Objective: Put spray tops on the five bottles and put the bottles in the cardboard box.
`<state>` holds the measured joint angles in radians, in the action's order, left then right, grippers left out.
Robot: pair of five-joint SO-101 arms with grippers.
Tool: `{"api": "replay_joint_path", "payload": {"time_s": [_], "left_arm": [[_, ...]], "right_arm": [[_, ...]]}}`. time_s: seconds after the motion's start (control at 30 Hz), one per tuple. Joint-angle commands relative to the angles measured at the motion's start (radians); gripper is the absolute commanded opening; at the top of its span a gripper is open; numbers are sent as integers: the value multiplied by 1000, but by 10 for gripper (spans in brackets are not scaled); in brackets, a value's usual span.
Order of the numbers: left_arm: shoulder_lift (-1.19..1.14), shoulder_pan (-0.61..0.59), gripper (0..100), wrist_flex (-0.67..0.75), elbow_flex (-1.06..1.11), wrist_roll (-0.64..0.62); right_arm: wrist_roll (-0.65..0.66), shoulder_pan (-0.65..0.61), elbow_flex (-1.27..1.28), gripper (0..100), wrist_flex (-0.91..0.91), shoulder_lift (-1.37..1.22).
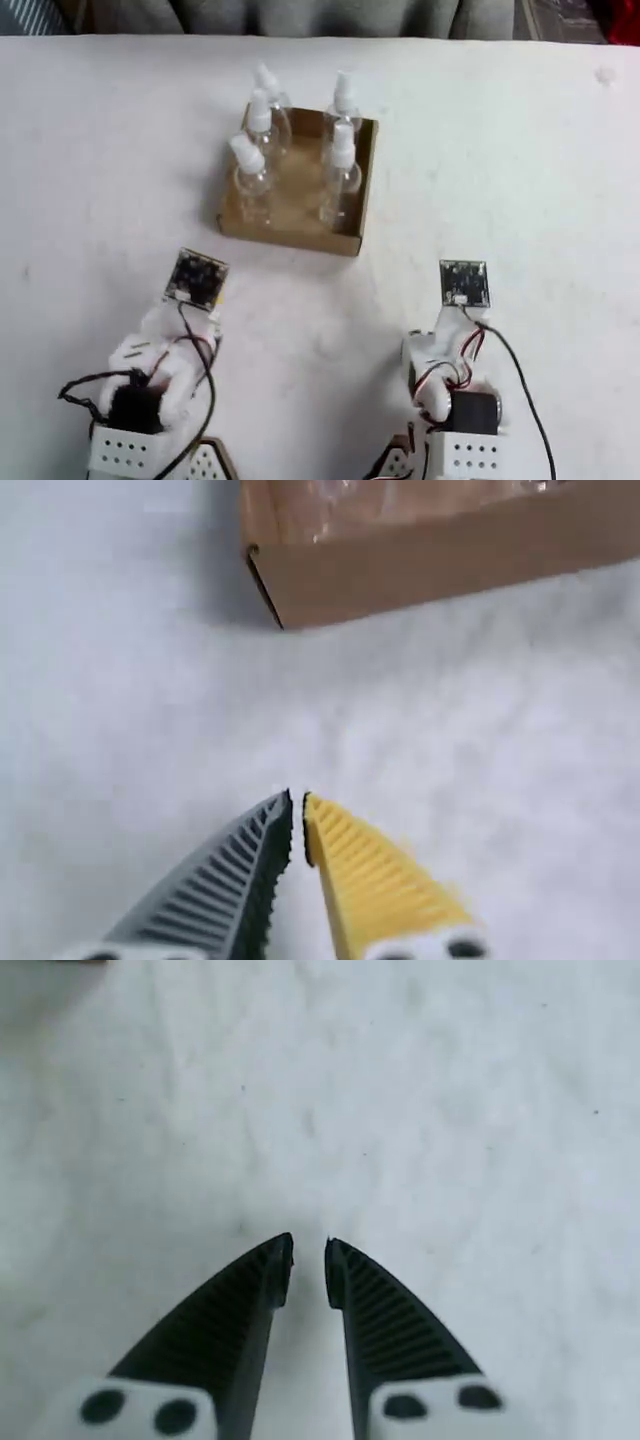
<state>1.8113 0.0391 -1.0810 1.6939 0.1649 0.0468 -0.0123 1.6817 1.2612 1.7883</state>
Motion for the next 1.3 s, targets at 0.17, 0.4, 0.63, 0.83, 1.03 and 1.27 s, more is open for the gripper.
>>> {"api": "replay_joint_path", "payload": {"time_s": [0.17,0.4,0.63,0.83,1.03,1.27], "left_arm": [[15,5,24,-169,-2,6],[15,10,25,-173,-2,5],[15,12,25,-173,-2,3],[15,12,25,-173,-2,3],[15,12,25,-173,-2,3],[15,12,25,-173,-2,3]], "right_arm": [[6,15,9,21,5,12],[6,15,9,21,5,12],[6,15,9,21,5,12],[6,15,9,21,5,12],[6,15,9,21,5,12],[6,15,9,21,5,12]]}}
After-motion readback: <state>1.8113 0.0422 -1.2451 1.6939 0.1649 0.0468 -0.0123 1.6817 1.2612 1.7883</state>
